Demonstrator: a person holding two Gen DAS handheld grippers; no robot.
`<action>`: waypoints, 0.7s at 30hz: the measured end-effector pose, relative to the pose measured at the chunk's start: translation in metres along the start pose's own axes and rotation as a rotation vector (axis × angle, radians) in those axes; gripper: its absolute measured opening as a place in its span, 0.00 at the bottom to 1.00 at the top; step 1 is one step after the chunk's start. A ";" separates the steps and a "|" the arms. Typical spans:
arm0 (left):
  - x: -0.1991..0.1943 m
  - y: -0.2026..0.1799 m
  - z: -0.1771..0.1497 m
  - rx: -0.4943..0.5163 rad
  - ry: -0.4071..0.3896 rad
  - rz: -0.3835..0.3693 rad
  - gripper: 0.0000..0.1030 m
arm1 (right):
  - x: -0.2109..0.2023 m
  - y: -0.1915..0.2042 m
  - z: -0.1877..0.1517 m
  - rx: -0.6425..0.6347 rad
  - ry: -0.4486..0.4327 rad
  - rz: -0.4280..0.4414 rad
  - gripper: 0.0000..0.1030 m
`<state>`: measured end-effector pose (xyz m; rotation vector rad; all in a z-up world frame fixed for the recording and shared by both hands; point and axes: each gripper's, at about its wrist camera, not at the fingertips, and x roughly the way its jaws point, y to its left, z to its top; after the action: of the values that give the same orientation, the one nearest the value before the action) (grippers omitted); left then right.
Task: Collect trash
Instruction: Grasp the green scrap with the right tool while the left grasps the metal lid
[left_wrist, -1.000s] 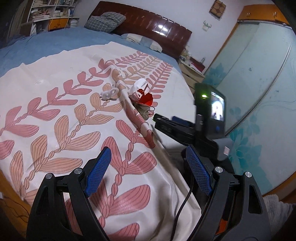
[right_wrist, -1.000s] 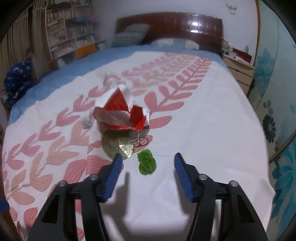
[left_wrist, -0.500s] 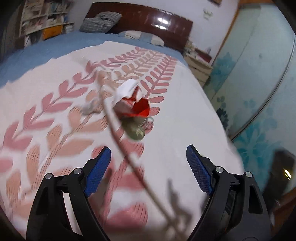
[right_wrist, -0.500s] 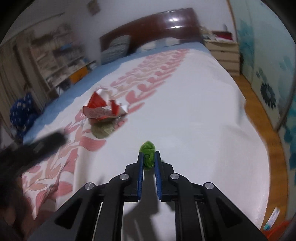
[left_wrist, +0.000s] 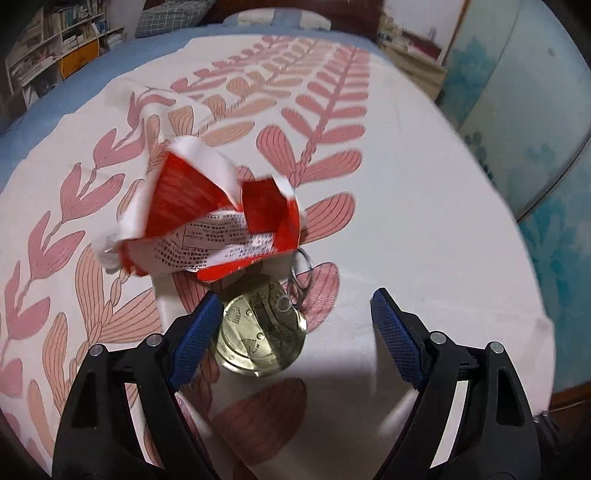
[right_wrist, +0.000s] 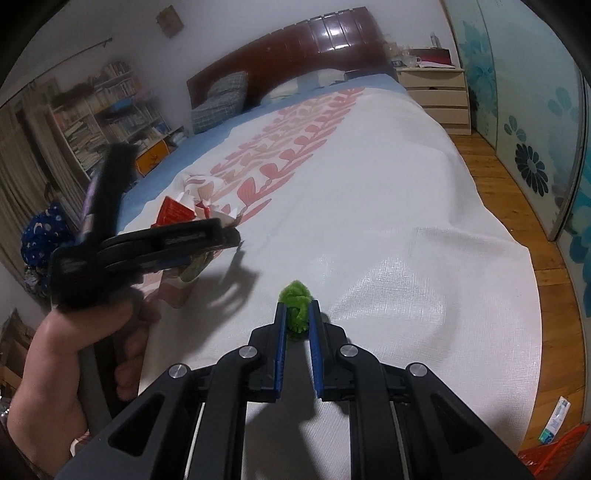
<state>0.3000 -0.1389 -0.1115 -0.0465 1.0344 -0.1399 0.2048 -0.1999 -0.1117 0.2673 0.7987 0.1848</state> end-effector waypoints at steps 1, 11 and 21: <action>0.000 0.000 0.000 -0.002 -0.004 0.007 0.81 | 0.000 0.000 0.000 0.001 0.001 0.001 0.14; -0.006 0.011 -0.005 -0.045 -0.019 0.074 0.44 | 0.000 0.000 -0.001 0.012 0.001 0.015 0.14; -0.031 0.011 -0.013 -0.058 -0.101 -0.018 0.15 | -0.002 -0.001 -0.002 0.017 -0.005 0.017 0.14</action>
<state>0.2742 -0.1232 -0.0927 -0.1146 0.9369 -0.1226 0.2017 -0.2009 -0.1124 0.2910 0.7936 0.1935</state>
